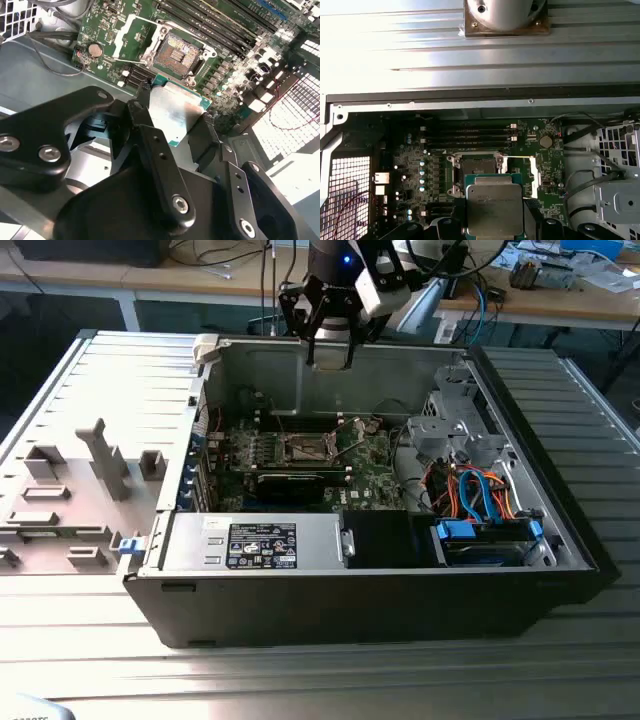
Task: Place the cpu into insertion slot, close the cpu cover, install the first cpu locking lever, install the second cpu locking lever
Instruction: 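Place the cpu into insertion slot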
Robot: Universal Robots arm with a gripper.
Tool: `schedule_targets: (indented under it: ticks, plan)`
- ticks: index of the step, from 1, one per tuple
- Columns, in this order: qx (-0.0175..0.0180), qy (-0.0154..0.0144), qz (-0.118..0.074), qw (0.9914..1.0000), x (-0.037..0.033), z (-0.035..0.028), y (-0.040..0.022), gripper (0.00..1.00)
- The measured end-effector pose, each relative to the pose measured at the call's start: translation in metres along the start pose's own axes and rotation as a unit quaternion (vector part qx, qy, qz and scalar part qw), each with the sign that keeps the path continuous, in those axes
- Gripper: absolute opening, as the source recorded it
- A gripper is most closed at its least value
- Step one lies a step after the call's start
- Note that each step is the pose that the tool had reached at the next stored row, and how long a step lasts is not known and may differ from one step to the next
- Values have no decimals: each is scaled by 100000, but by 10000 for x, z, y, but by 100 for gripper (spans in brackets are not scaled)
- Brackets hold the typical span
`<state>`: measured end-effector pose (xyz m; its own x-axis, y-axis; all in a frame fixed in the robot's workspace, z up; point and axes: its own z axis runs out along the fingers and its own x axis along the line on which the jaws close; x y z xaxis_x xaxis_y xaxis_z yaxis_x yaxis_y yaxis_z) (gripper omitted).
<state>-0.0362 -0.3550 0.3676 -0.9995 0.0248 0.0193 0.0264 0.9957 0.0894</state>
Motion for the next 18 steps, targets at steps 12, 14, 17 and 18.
schedule_targets:
  ticks: [12, 14, 17, 18]
  plan:
    - [8, 4, 2, 100000, 0, 11, -1, 54]
    - [3, 0, 2, 100000, 0, 14, -2, 54]
    - [6, 2, 3, 100000, 1, 39, -5, 54]
    - [4, 1, 0, 100000, 1, 41, -5, 54]
